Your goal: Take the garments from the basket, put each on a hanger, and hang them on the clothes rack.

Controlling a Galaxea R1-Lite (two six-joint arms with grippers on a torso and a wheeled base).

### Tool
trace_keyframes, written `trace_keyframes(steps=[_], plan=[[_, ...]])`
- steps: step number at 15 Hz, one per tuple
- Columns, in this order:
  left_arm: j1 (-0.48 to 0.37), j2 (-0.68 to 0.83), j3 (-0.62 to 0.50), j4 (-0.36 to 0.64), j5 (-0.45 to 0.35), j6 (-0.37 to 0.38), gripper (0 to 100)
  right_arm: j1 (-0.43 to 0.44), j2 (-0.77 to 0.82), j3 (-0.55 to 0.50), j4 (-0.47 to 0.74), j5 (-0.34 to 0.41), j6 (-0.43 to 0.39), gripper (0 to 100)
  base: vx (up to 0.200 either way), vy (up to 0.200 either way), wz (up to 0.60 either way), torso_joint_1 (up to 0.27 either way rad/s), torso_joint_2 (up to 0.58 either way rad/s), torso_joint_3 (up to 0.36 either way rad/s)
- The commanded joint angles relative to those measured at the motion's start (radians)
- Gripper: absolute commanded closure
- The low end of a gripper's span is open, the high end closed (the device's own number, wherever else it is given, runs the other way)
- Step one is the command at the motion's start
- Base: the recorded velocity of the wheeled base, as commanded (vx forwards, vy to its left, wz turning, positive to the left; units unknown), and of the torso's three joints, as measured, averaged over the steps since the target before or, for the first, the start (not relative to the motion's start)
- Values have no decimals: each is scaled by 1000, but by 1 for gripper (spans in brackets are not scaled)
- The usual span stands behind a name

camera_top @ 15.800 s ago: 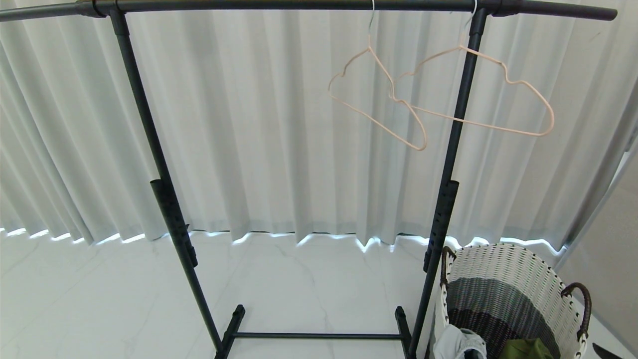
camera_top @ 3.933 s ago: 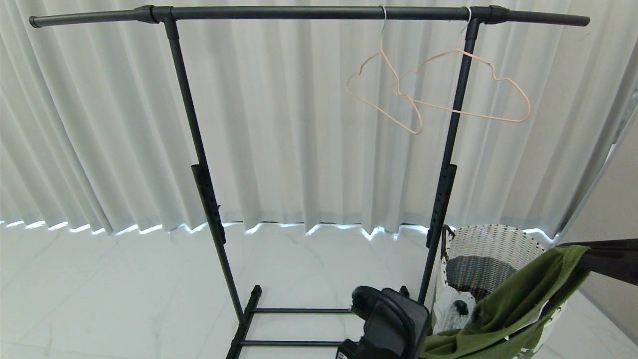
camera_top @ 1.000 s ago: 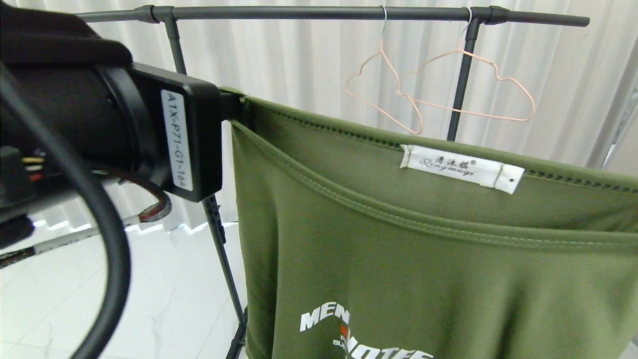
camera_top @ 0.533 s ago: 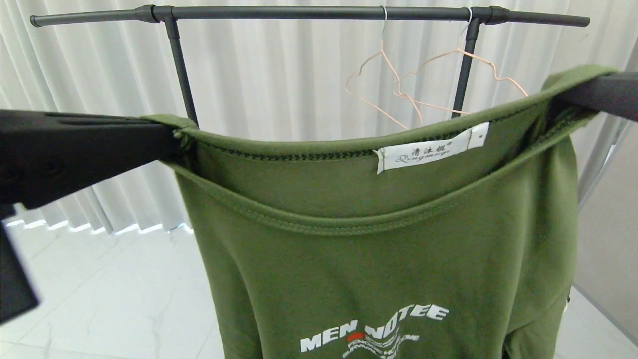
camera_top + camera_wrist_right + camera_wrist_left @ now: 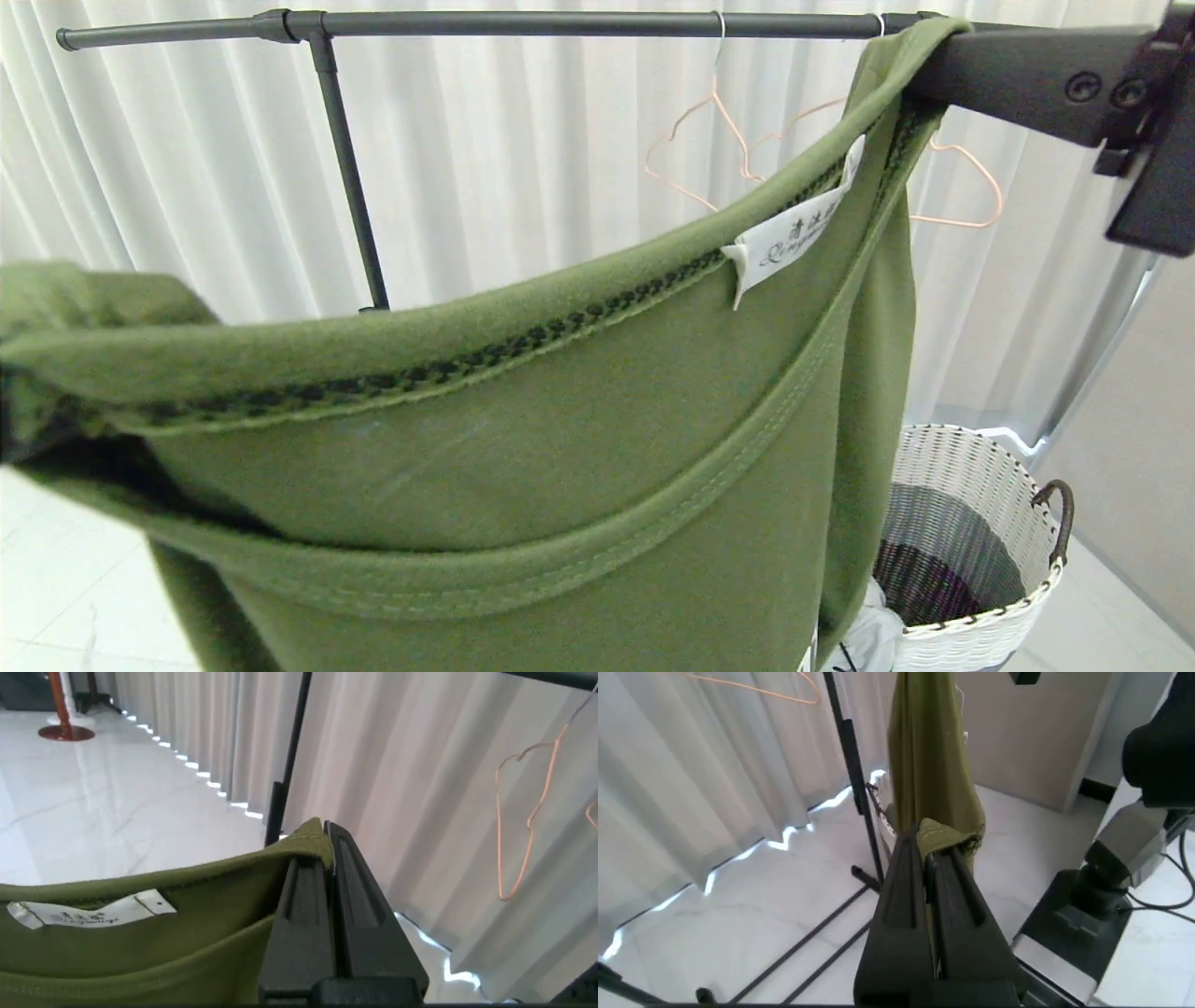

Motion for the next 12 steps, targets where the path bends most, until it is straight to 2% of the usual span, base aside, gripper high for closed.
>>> trace_keyframes(steps=[1,3,4,7,9,12], plan=[[-9,0,0,0,1,4,100,0,7,-2,4,-4,-1,100,0,0,0,0,0,0],[16,-2,1,0,24,39,100,-27,-12,-2,15,-8,-4,100,0,0,0,0,0,0],[68,1,-2,-6,50,70,100,-55,-26,-7,41,-8,-11,100,0,0,0,0,0,0],[341,29,-20,-62,56,139,100,-116,-112,-13,170,-10,-26,100,0,0,0,0,0,0],[382,52,0,-128,60,137,100,-116,-162,53,185,-21,-26,100,0,0,0,0,0,0],[382,72,35,-138,64,136,100,-110,-182,121,185,-67,-27,100,0,0,0,0,0,0]])
